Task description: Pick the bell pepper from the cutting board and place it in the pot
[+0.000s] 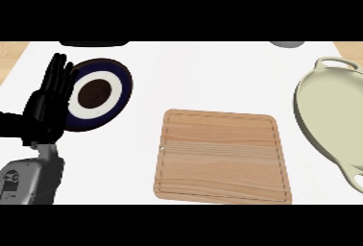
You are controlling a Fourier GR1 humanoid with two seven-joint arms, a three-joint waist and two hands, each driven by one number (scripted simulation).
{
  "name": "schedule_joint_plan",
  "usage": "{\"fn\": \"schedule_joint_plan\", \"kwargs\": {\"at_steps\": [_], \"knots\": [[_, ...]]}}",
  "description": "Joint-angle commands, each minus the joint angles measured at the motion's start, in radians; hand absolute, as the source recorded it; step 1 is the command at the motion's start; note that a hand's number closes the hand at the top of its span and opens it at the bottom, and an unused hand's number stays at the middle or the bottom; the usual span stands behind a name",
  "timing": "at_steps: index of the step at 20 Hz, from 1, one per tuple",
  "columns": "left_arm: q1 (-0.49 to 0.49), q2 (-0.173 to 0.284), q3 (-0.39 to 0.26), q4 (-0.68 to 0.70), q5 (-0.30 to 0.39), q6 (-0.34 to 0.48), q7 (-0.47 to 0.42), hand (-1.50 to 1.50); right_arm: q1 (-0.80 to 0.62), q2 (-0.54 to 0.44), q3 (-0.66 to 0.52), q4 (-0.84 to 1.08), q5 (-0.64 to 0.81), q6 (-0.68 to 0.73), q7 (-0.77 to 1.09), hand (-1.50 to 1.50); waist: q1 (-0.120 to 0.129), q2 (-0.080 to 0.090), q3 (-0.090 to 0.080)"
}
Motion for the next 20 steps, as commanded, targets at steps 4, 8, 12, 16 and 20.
{"fn": "schedule_joint_plan", "kwargs": {"at_steps": [4,8,12,16,20], "knots": [[-0.005,-0.007,0.008,-0.006,-0.008,0.002,0.001,0.00,-0.144,-0.135,-0.012,0.395,0.010,-0.096,-0.187,1.50,0.000,-0.001,-0.001],[0.003,-0.014,0.004,0.041,-0.017,-0.014,-0.043,0.00,-0.216,-0.122,0.052,0.563,0.068,-0.168,-0.193,1.50,0.002,-0.001,-0.002],[-0.010,-0.012,-0.001,0.040,-0.017,-0.016,-0.040,0.00,-0.278,-0.176,0.052,0.835,0.077,-0.118,-0.259,1.50,0.017,0.005,0.000],[-0.026,-0.028,-0.009,0.037,-0.035,0.014,-0.026,0.00,-0.315,-0.169,0.073,0.977,0.052,-0.047,-0.308,-1.50,0.014,0.004,0.000],[-0.072,-0.023,0.012,0.097,-0.035,0.018,-0.036,0.00,-0.386,-0.168,0.103,1.099,0.049,-0.078,-0.451,-1.50,0.009,0.005,0.000]]}}
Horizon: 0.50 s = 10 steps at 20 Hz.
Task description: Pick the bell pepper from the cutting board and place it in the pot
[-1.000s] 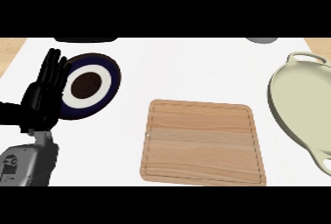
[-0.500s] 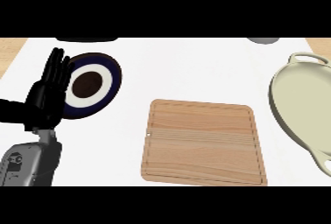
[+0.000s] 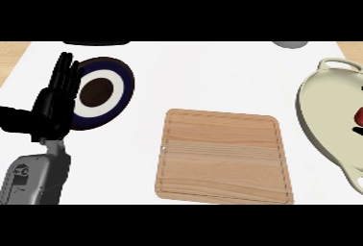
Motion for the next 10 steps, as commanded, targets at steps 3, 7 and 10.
{"fn": "schedule_joint_plan", "kwargs": {"at_steps": [3,7,10], "knots": [[0.016,0.024,0.015,-0.047,0.020,-0.022,0.041,0.00,-0.065,-0.021,-0.029,0.126,-0.081,0.017,-0.180,-1.50,-0.005,-0.004,0.000],[0.004,-0.005,0.004,-0.036,-0.002,0.017,0.037,0.00,-0.078,-0.013,-0.114,0.118,-0.209,0.106,-0.195,-1.50,-0.015,-0.007,0.000],[0.020,-0.008,-0.009,-0.033,-0.019,0.012,0.011,0.00,-0.172,0.004,-0.172,0.152,-0.276,0.133,-0.023,-1.50,-0.007,-0.006,-0.001]]}}
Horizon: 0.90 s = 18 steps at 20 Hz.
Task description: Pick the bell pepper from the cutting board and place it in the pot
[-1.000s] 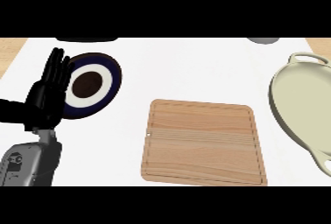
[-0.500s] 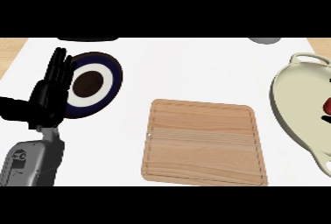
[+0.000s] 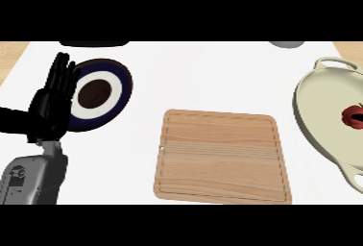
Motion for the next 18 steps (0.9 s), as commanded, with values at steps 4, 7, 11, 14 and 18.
{"fn": "schedule_joint_plan", "kwargs": {"at_steps": [4,7,11,14,18], "knots": [[-0.020,0.055,0.044,-0.006,0.038,-0.041,0.038,0.00,-0.023,-0.040,-0.136,0.084,-0.176,0.111,0.082,-1.50,-0.001,0.000,0.000],[0.043,-0.017,-0.013,-0.022,0.003,-0.021,-0.029,0.00,-0.063,-0.136,-0.196,0.183,-0.233,0.157,0.057,-1.50,0.007,0.004,0.001],[0.012,-0.022,-0.020,-0.017,-0.019,0.009,0.002,0.00,-0.006,-0.219,-0.235,0.274,-0.276,0.204,-0.040,-1.50,0.005,0.005,0.002],[-0.049,-0.002,-0.012,-0.030,-0.013,0.013,0.055,0.00,-0.024,-0.298,-0.282,0.362,-0.309,0.239,-0.059,-1.50,0.014,0.011,0.004],[-0.026,0.012,0.018,0.016,0.011,-0.022,0.007,0.00,0.039,-0.328,-0.287,0.420,-0.311,0.252,-0.149,-1.50,0.017,0.015,0.005]]}}
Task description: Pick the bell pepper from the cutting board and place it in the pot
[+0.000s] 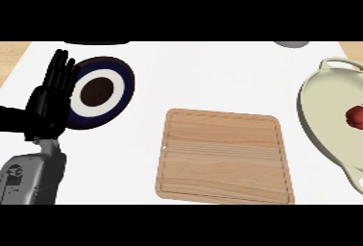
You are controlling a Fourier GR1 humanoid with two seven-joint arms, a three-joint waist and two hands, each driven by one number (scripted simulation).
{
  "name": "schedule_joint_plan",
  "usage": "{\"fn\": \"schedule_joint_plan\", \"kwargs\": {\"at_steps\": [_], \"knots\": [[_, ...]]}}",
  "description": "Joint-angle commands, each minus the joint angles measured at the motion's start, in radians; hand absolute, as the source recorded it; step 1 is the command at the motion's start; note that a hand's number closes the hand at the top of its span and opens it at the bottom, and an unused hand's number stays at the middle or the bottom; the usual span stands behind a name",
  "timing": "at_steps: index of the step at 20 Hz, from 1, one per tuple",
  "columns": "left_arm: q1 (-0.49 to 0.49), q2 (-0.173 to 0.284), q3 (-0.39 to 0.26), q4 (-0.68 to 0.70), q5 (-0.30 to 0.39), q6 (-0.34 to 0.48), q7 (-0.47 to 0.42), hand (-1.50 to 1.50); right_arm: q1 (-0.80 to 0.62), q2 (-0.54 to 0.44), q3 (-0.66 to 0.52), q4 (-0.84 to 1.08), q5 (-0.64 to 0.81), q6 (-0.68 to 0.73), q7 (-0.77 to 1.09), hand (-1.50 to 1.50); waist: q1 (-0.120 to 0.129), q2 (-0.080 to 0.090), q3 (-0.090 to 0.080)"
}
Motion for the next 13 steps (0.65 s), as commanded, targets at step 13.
{"fn": "schedule_joint_plan", "kwargs": {"at_steps": [13], "knots": [[-0.015,0.008,0.018,0.019,0.018,-0.019,-0.011,0.00,0.141,-0.160,-0.055,0.108,-0.061,0.108,-0.097,-1.50,0.003,0.009,0.008]]}}
